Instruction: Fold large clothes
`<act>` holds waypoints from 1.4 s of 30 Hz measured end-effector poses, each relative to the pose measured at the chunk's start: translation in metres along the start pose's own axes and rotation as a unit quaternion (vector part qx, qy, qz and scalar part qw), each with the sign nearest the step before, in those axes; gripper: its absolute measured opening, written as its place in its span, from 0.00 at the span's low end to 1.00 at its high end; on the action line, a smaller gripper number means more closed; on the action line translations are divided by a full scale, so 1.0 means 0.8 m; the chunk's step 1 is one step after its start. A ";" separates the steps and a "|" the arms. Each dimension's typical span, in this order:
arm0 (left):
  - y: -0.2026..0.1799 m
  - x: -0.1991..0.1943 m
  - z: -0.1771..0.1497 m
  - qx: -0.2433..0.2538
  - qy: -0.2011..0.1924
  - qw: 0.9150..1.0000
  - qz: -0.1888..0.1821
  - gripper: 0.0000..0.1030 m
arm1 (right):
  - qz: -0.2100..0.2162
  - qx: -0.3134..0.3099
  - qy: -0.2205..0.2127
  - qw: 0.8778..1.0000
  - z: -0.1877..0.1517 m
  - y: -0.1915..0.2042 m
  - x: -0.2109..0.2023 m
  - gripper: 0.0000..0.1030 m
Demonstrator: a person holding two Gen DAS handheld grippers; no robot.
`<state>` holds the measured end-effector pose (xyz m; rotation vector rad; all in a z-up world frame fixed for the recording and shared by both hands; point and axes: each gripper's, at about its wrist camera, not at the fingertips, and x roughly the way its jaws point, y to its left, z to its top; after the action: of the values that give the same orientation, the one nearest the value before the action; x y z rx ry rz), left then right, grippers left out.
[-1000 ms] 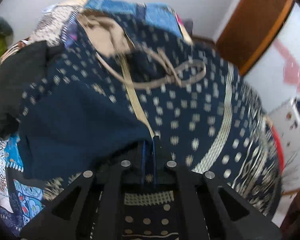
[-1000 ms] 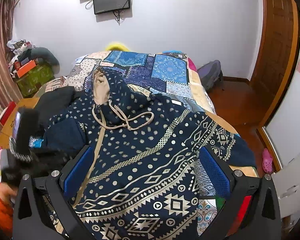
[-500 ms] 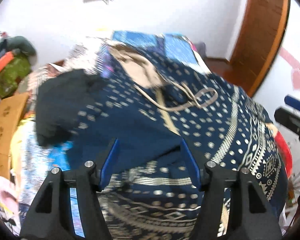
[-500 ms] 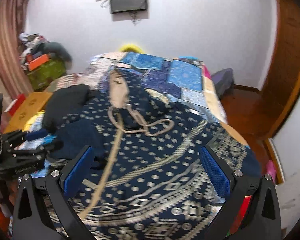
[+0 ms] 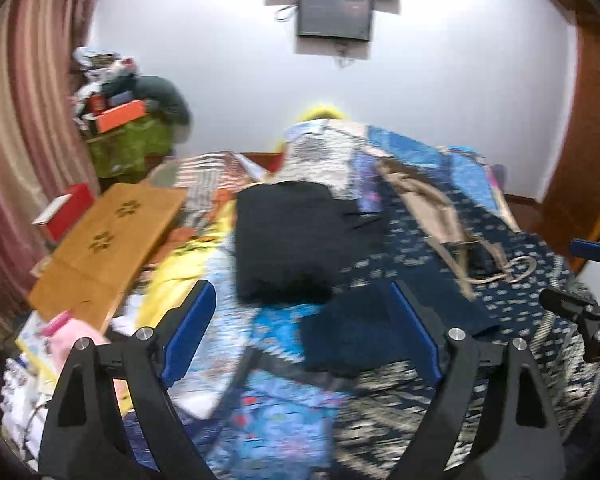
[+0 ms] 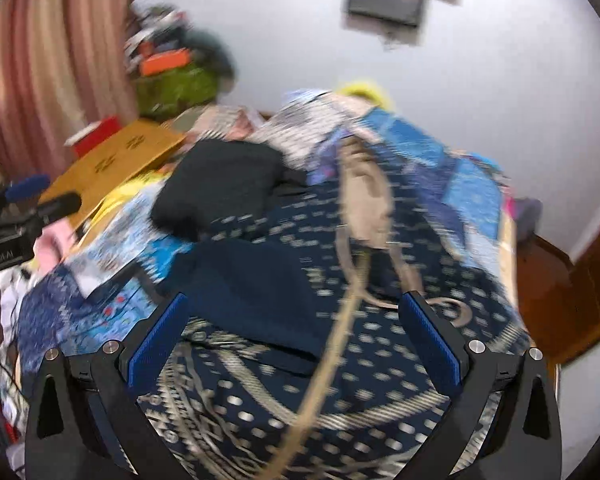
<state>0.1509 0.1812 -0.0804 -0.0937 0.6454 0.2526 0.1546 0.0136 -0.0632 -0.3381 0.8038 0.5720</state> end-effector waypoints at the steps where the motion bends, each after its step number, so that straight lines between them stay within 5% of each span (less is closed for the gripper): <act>1: 0.010 0.002 -0.005 -0.002 0.003 1.000 0.010 0.85 | 0.014 -0.012 0.015 1.000 0.003 0.013 0.014 1.00; 7: 0.048 0.025 -0.033 -0.023 0.038 0.999 0.018 0.86 | 0.067 -0.080 0.097 0.990 0.009 0.086 0.095 1.00; 15: 0.076 0.050 -0.062 -0.049 0.074 0.996 0.012 0.86 | 0.072 -0.160 0.180 0.968 0.002 0.162 0.201 0.98; 17: 0.081 0.056 -0.065 -0.055 0.080 0.995 0.011 0.86 | 0.067 -0.170 0.207 0.961 -0.006 0.173 0.231 0.88; 22: 0.090 0.066 -0.069 -0.069 0.090 0.994 0.004 0.86 | 0.064 -0.156 0.258 0.951 -0.016 0.171 0.271 0.79; 25: 0.092 0.071 -0.070 -0.073 0.095 0.993 0.001 0.86 | 0.043 -0.177 0.242 0.953 -0.021 0.173 0.272 0.44; 29: 0.088 0.074 -0.070 -0.071 0.102 0.992 0.001 0.86 | 0.047 -0.150 0.229 0.961 -0.026 0.162 0.262 0.11; 36: 0.075 0.072 -0.070 -0.062 0.109 0.992 -0.004 0.86 | 0.052 -0.068 0.170 0.982 -0.007 0.115 0.197 0.09; 42: 0.051 0.078 -0.074 -0.054 0.122 0.991 -0.021 0.86 | 0.015 0.034 0.056 0.998 0.026 0.032 0.092 0.09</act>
<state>0.1533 0.2237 -0.1657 -0.2456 0.8716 0.2377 0.1924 0.0702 -0.1066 -0.2975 0.9353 0.5549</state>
